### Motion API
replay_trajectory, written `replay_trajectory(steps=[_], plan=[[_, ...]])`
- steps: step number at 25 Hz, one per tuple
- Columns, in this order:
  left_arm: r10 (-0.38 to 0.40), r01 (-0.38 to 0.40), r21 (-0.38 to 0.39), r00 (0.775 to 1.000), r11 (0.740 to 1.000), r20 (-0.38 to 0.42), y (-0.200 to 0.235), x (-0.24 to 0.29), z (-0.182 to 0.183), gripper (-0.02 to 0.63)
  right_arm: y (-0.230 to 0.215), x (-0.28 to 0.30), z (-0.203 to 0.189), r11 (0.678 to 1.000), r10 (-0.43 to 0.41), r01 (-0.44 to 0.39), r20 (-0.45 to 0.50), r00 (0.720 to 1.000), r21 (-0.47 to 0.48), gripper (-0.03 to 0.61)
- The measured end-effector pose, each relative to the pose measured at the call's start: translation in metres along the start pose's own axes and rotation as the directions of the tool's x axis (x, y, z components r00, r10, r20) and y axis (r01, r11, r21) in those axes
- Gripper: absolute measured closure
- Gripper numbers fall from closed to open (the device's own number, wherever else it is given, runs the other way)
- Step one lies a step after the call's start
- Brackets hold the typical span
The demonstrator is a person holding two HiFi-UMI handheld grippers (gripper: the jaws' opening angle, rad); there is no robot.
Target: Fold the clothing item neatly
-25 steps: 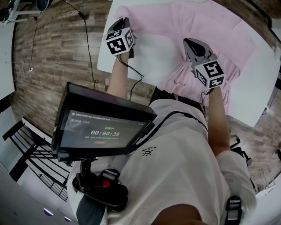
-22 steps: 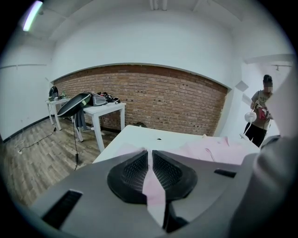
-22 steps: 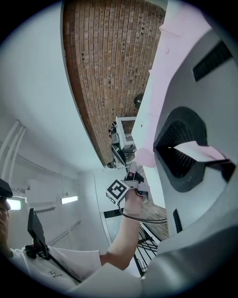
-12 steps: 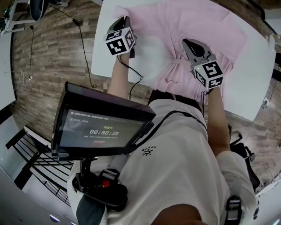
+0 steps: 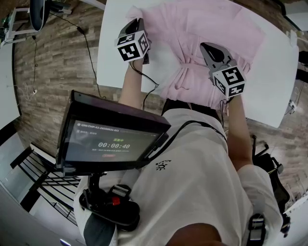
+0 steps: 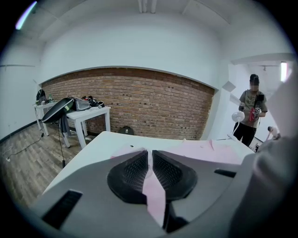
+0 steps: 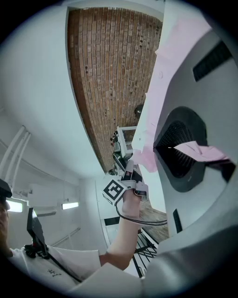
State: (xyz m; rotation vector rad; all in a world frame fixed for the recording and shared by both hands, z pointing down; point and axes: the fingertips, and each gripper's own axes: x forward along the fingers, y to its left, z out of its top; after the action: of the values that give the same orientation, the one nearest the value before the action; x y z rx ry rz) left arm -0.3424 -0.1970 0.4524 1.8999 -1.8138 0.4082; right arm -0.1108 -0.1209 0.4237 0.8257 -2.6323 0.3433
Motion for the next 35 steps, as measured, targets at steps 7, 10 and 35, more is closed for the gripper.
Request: replay_trajectory(steps=[7, 10, 35], plan=[[-0.022, 0.022, 0.01, 1.0, 1.0, -0.005, -0.012, 0.004, 0.002, 0.58, -0.004, -0.007, -0.001, 1.0, -0.017, 0.017, -0.002, 1.0, 0.007, 0.575], [-0.033, 0.033, 0.016, 0.999, 0.999, -0.006, -0.033, 0.007, 0.002, 0.58, -0.016, -0.02, -0.004, 1.0, -0.025, 0.024, 0.005, 1.0, 0.015, 0.575], [-0.071, 0.071, 0.058, 0.997, 0.996, -0.008, -0.11, 0.021, -0.001, 0.58, -0.055, -0.063, -0.023, 0.998, -0.052, 0.051, 0.033, 0.998, 0.045, 0.575]])
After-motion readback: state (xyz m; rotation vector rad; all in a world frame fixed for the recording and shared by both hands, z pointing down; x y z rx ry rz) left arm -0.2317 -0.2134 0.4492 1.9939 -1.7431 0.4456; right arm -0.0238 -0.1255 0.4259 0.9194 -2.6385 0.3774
